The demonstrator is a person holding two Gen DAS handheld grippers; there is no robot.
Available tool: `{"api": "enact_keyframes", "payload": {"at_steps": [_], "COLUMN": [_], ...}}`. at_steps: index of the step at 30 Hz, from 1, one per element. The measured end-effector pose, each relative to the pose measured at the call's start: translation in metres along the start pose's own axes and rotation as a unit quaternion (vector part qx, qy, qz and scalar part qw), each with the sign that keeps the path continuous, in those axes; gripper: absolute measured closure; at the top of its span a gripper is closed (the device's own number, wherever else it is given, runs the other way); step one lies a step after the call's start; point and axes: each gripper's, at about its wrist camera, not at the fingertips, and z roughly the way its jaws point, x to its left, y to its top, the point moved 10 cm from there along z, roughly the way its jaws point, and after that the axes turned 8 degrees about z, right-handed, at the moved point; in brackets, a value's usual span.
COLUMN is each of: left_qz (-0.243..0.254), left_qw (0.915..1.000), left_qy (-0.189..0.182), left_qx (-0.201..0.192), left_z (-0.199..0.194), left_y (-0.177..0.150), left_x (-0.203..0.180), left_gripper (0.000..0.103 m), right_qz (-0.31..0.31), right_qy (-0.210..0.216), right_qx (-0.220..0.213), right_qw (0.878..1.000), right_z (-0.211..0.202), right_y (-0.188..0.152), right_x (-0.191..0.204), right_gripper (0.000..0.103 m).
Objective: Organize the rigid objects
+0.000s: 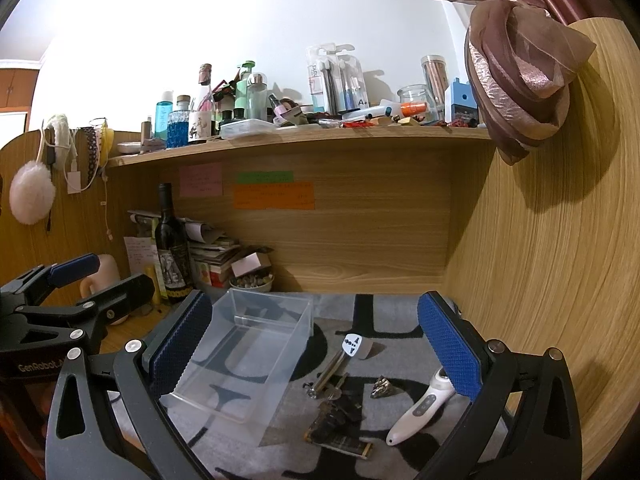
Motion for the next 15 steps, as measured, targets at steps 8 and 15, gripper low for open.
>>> {"api": "enact_keyframes", "payload": {"at_steps": [8, 15], "left_qz": [0.001, 0.001], "left_qw": [1.0000, 1.0000], "left_qy": [0.002, 0.002], "left_qx": [-0.001, -0.001], "left_z": [0.0008, 0.0015], "left_y": [0.0013, 0.0018], "left_x": [0.0010, 0.0012], "left_gripper": [0.000, 0.000], "right_qz": [0.000, 0.002], "right_qy": [0.001, 0.002], "right_qx": [0.000, 0.000], "right_qw": [1.000, 1.000], "right_z": [-0.0003, 0.0009], "right_y": [-0.0005, -0.0005], "right_x": [-0.0004, 0.0017], "right_gripper": [0.000, 0.000]}}
